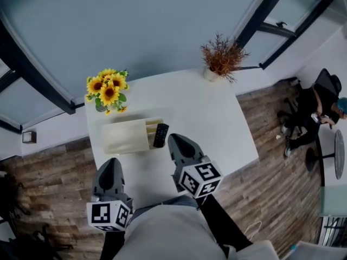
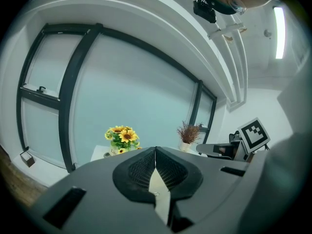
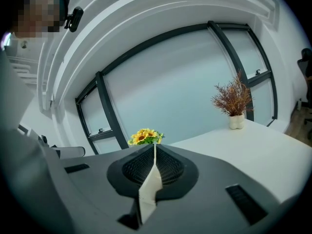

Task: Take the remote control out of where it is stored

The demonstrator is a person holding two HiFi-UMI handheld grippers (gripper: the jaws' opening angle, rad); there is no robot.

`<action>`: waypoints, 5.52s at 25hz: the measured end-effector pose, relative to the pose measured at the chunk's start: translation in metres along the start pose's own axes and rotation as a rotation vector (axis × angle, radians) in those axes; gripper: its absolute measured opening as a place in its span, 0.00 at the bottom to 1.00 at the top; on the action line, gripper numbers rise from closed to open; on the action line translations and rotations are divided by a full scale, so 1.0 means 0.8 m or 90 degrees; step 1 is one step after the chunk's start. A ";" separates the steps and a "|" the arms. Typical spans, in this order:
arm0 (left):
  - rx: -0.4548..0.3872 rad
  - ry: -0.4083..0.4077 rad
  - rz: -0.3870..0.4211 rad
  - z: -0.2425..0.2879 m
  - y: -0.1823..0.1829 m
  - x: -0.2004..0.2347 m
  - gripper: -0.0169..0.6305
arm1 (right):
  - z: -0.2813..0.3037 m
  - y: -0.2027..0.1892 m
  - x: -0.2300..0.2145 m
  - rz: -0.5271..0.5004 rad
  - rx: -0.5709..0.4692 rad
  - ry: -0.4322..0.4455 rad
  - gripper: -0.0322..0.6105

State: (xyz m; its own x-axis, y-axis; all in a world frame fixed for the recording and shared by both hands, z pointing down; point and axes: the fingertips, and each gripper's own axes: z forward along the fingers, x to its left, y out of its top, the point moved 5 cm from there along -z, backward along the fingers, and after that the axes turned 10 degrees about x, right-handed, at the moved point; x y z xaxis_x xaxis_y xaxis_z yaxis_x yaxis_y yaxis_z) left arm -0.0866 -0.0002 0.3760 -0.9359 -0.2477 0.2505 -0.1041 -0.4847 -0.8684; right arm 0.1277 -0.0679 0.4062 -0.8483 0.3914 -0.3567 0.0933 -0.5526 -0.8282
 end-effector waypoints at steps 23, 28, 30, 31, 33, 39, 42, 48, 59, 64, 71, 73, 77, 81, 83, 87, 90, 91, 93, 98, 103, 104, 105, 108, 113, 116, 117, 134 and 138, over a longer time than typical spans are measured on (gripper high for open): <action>0.003 0.019 -0.005 0.019 0.006 0.004 0.04 | 0.040 -0.014 -0.031 -0.020 0.060 0.011 0.16; 0.000 0.025 -0.005 0.019 0.005 0.006 0.04 | 0.048 -0.021 -0.037 -0.025 0.073 0.011 0.20; 0.002 0.026 -0.005 0.020 0.005 0.007 0.04 | 0.052 -0.022 -0.038 -0.027 0.077 0.010 0.21; 0.003 0.028 -0.006 0.020 0.005 0.008 0.04 | 0.054 -0.023 -0.039 -0.029 0.078 0.009 0.22; 0.004 0.031 -0.008 0.020 0.004 0.009 0.04 | 0.057 -0.023 -0.041 -0.032 0.080 0.008 0.23; 0.006 0.037 0.001 0.021 0.007 0.009 0.04 | 0.066 -0.023 -0.045 -0.043 0.081 0.012 0.25; 0.005 0.040 0.000 0.021 0.007 0.011 0.04 | 0.070 -0.025 -0.046 -0.049 0.085 0.013 0.25; 0.012 0.042 0.003 0.024 0.009 0.012 0.04 | 0.076 -0.025 -0.047 -0.058 0.090 0.018 0.26; 0.016 0.044 0.001 0.029 0.006 0.014 0.04 | 0.087 -0.028 -0.050 -0.073 0.102 0.023 0.26; 0.018 0.047 0.003 0.030 0.007 0.016 0.04 | 0.091 -0.029 -0.050 -0.074 0.104 0.027 0.26; 0.018 0.051 -0.002 0.030 0.005 0.020 0.04 | 0.097 -0.033 -0.050 -0.077 0.112 0.028 0.26; 0.018 0.052 -0.003 0.030 0.005 0.021 0.04 | 0.099 -0.034 -0.049 -0.077 0.115 0.028 0.26; 0.018 0.052 -0.003 0.031 0.006 0.022 0.04 | 0.101 -0.036 -0.050 -0.077 0.120 0.024 0.26; 0.019 0.051 -0.002 0.031 0.007 0.022 0.04 | 0.101 -0.037 -0.051 -0.078 0.122 0.022 0.26; 0.018 0.051 -0.002 0.030 0.008 0.022 0.04 | 0.101 -0.037 -0.050 -0.078 0.122 0.022 0.26; 0.015 0.050 0.000 0.031 0.008 0.022 0.04 | 0.103 -0.039 -0.052 -0.080 0.125 0.021 0.26; 0.017 0.051 -0.001 0.029 0.006 0.022 0.04 | 0.102 -0.042 -0.050 -0.079 0.127 0.021 0.25; 0.017 0.052 -0.002 0.028 0.005 0.022 0.04 | 0.102 -0.042 -0.050 -0.079 0.128 0.021 0.25; 0.016 0.051 -0.003 0.028 0.006 0.021 0.04 | 0.101 -0.041 -0.049 -0.081 0.127 0.021 0.25; 0.013 0.052 -0.004 0.027 0.005 0.021 0.04 | 0.100 -0.040 -0.049 -0.080 0.125 0.019 0.25; 0.014 0.051 -0.002 0.027 0.007 0.021 0.04 | 0.099 -0.041 -0.049 -0.077 0.128 0.017 0.23; 0.014 0.052 -0.002 0.027 0.007 0.021 0.04 | 0.099 -0.042 -0.049 -0.077 0.128 0.016 0.22; 0.014 0.051 -0.002 0.026 0.007 0.021 0.04 | 0.098 -0.042 -0.049 -0.077 0.128 0.015 0.21; 0.013 0.051 -0.002 0.025 0.006 0.021 0.04 | 0.097 -0.042 -0.049 -0.076 0.127 0.016 0.21; 0.013 0.053 -0.001 0.025 0.006 0.023 0.04 | 0.097 -0.043 -0.048 -0.076 0.127 0.018 0.20; 0.013 0.055 -0.002 0.023 0.005 0.023 0.04 | 0.096 -0.043 -0.046 -0.072 0.126 0.020 0.20; 0.012 0.055 -0.002 0.023 0.005 0.023 0.04 | 0.095 -0.043 -0.045 -0.072 0.125 0.021 0.19; 0.011 0.056 0.001 0.020 0.004 0.024 0.04 | 0.089 -0.043 -0.043 -0.067 0.122 0.032 0.17; 0.010 0.057 0.002 0.020 0.006 0.024 0.04 | 0.088 -0.043 -0.042 -0.066 0.121 0.034 0.17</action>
State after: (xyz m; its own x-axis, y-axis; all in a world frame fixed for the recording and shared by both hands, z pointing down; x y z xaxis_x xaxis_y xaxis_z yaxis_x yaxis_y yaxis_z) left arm -0.0995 -0.0207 0.3839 -0.9627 -0.1739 0.2074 -0.0960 -0.4970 -0.8624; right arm 0.1164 -0.1142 0.4776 -0.8189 0.4891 -0.3001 -0.0973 -0.6338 -0.7674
